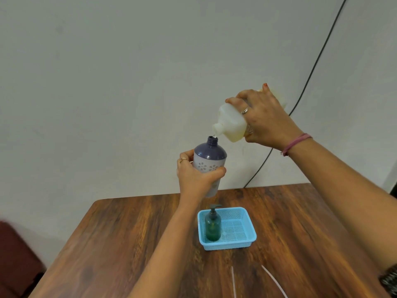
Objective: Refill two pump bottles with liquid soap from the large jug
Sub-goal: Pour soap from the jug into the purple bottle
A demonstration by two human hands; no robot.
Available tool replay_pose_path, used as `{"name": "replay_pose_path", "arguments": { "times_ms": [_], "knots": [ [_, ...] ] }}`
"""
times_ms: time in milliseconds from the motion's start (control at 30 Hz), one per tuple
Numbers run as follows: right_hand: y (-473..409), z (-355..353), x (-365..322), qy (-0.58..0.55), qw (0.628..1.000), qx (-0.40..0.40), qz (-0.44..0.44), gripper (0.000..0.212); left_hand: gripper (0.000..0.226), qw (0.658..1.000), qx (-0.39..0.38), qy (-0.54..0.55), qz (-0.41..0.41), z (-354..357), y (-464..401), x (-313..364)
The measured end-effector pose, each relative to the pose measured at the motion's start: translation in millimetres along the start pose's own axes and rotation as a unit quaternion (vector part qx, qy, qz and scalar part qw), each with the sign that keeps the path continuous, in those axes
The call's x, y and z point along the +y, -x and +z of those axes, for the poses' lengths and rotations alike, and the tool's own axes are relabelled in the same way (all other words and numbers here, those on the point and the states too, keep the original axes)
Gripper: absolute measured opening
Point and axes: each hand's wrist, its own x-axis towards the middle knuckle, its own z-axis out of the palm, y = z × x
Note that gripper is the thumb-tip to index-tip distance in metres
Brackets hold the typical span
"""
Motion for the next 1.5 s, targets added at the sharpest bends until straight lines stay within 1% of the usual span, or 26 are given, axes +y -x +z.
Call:
{"name": "replay_pose_path", "arguments": {
  "times_ms": [200,500,633,767,900,1067,1367,1500],
  "knots": [
    [-0.9,-1.0,-0.2,0.003,1.000,0.003,-0.004,0.097,0.074,1.000,-0.002,0.005,-0.008,-0.4,0.4,1.2],
    [-2.2,-1.5,-1.3,0.012,1.000,0.013,-0.014,0.098,0.078,1.000,-0.001,0.000,-0.005,-0.7,0.2,1.8],
    [-2.5,-1.5,-1.3,0.015,1.000,0.016,-0.015,0.097,0.075,1.000,-0.001,0.004,-0.008,-0.7,0.4,1.2],
    [-2.3,-2.0,-0.8,0.020,1.000,0.018,-0.016,0.097,0.081,1.000,-0.004,0.001,-0.009,-0.4,0.4,1.4],
    [-2.9,-2.2,-0.4,0.024,0.999,0.021,-0.019,0.097,0.080,1.000,-0.006,0.001,-0.005,0.0,0.0,2.4],
    [-2.3,-0.5,-0.8,0.026,0.999,0.027,-0.025,0.096,0.084,1.000,-0.006,-0.001,-0.007,-0.4,0.6,1.6],
    [-2.3,-2.7,-2.9,0.027,0.999,0.027,-0.024,0.097,0.078,1.000,-0.009,0.005,-0.004,-1.0,0.9,1.5],
    [-1.2,-1.1,-3.1,0.030,0.999,0.027,-0.024,0.098,0.081,1.000,-0.008,0.004,-0.005,-0.8,0.9,1.4]
  ]
}}
